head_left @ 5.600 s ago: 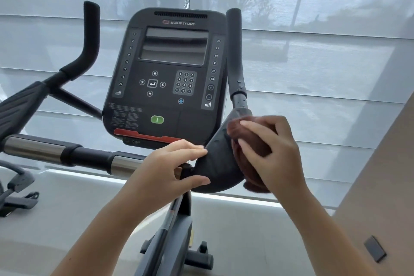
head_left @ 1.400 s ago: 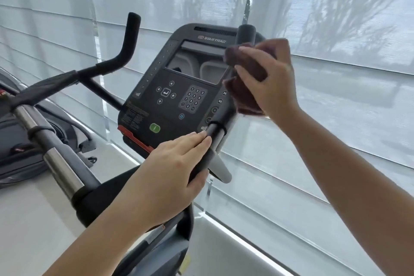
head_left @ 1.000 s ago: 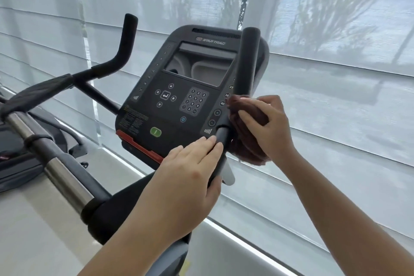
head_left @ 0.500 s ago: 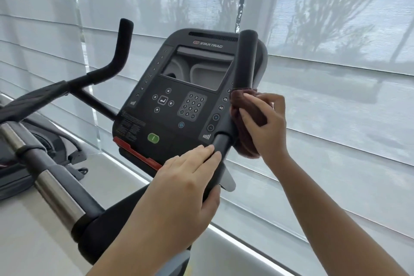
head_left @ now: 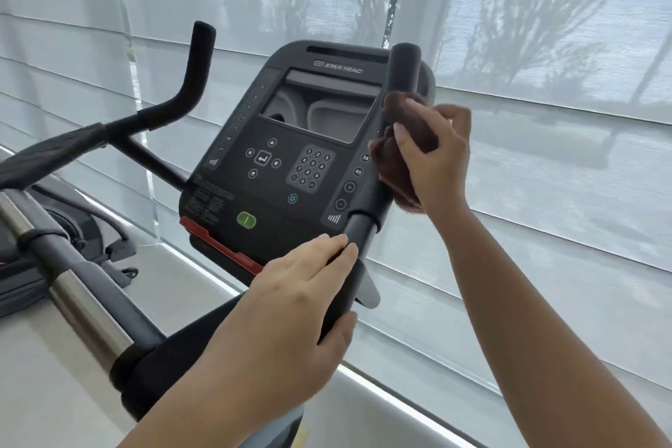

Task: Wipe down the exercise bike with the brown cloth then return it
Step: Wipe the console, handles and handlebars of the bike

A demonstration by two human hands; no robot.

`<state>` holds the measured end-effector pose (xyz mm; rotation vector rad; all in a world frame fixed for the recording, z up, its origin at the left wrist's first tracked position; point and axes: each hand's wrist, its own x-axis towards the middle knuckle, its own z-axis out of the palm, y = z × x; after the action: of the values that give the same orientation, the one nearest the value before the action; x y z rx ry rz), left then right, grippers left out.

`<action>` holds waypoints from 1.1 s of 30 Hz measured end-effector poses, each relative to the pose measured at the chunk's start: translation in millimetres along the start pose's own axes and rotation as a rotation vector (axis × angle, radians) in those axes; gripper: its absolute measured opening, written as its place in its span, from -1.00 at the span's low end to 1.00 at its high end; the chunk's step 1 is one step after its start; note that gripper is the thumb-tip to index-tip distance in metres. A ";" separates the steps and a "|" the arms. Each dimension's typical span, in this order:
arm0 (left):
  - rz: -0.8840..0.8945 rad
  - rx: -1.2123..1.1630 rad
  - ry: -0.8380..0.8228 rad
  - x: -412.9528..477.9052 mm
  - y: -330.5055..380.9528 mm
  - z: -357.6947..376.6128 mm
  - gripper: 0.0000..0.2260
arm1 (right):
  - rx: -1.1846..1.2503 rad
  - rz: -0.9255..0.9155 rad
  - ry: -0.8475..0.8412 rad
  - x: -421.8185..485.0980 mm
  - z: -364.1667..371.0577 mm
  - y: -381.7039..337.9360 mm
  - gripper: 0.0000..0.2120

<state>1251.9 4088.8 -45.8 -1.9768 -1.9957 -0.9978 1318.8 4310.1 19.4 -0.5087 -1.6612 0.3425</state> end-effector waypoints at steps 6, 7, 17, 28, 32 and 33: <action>0.278 0.074 -0.185 9.1 -28.3 -18.8 -0.37 | 0.019 0.243 -0.112 -78.9 -25.1 -16.2 -0.79; 0.322 0.059 -0.209 10.5 -35.0 -23.5 -0.37 | -0.004 0.233 -0.147 -81.9 -29.4 -24.8 -0.78; 0.580 -0.206 -0.362 4.6 -109.3 -50.5 -0.48 | -0.615 -0.070 -0.071 13.3 16.0 -68.1 -0.69; 0.606 -0.270 -0.361 3.1 -118.3 -36.8 -0.38 | -0.819 -0.055 -0.436 -22.1 -11.2 -81.6 -0.74; 0.605 -0.276 -0.363 3.0 -118.6 -36.3 -0.36 | -0.932 -0.133 -0.151 29.3 30.1 -79.0 -0.70; 0.608 -0.271 -0.361 3.1 -118.8 -35.9 -0.35 | -0.968 -0.101 -0.128 33.8 37.3 -77.2 -0.71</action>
<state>1128.4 4083.0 -57.0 -2.8265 -1.2627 -0.8280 1268.4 4263.6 81.0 -1.1186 -1.9071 -0.5587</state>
